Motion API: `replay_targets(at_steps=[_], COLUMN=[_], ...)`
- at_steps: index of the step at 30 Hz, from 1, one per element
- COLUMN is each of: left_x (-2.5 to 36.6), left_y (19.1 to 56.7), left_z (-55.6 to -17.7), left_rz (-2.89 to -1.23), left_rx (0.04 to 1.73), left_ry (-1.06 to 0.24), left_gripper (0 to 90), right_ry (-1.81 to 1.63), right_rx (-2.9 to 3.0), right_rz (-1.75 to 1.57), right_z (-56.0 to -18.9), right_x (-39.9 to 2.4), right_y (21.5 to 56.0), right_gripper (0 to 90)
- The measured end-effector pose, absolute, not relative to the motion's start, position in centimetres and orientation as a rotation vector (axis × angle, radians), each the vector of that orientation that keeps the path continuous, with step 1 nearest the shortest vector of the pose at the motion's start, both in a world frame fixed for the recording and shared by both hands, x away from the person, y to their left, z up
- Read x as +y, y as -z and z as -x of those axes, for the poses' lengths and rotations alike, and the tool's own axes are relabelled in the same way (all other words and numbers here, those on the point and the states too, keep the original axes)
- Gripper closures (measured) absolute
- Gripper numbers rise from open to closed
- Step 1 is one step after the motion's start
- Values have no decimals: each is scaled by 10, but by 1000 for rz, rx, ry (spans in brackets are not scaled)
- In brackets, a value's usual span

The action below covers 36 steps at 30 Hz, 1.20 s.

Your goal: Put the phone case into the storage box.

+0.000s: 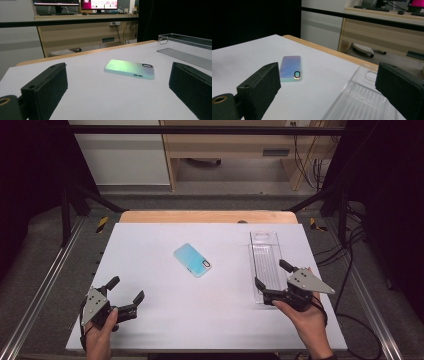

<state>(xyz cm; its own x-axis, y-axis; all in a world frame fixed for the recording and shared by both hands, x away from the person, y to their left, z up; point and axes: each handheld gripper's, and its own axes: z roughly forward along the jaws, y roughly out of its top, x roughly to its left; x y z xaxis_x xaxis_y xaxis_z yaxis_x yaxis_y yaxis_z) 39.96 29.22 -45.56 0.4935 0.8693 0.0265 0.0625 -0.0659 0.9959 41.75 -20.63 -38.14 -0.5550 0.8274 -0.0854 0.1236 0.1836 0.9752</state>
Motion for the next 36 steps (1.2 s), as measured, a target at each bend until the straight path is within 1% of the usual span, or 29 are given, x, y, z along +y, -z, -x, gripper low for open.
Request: replay_targets(at_steps=[7,8,9,10,11,12,14,19,26,36], left_x=[293,293,294,294,294,294,294,295,294,293], left_y=[455,456,455,455,455,455,455,455,455,456], left_z=[-401,-401,-401,-401,-401,-401,-401,-402,-403,-404], left_rz=[-1492,-1491,-1490,-1490,-1491,-1491,-1487,-1488,-1491,-1492], left_rx=[857,859,861,861,860,860,860,858,861,867], left_ry=[-814,-812,-813,-813,-815,-815,-813,-813,-811,-802], left_gripper=[14,14,14,14,14,14,14,14,14,14], right_ry=[-1410,-1410,-1408,-1408,-1401,-1401,-1393,-1362,-1358,-1362], right_rx=[1924,1924,1943,1943,1951,1951,1962,1983,2002,2009], right_rz=[-883,-883,-885,-885,-889,-889,-902,-901,-919,-989], right_z=[-437,-437,-445,-445,-454,-454,-467,-484,-499,-518], right_x=[-160,-160,-148,-148,-138,-138,-125,-106,-93,-83], right_y=[361,361,357,357,354,354,351,350,352,366], right_gripper=[80,80,80,80,80,80,80,82,88,146])
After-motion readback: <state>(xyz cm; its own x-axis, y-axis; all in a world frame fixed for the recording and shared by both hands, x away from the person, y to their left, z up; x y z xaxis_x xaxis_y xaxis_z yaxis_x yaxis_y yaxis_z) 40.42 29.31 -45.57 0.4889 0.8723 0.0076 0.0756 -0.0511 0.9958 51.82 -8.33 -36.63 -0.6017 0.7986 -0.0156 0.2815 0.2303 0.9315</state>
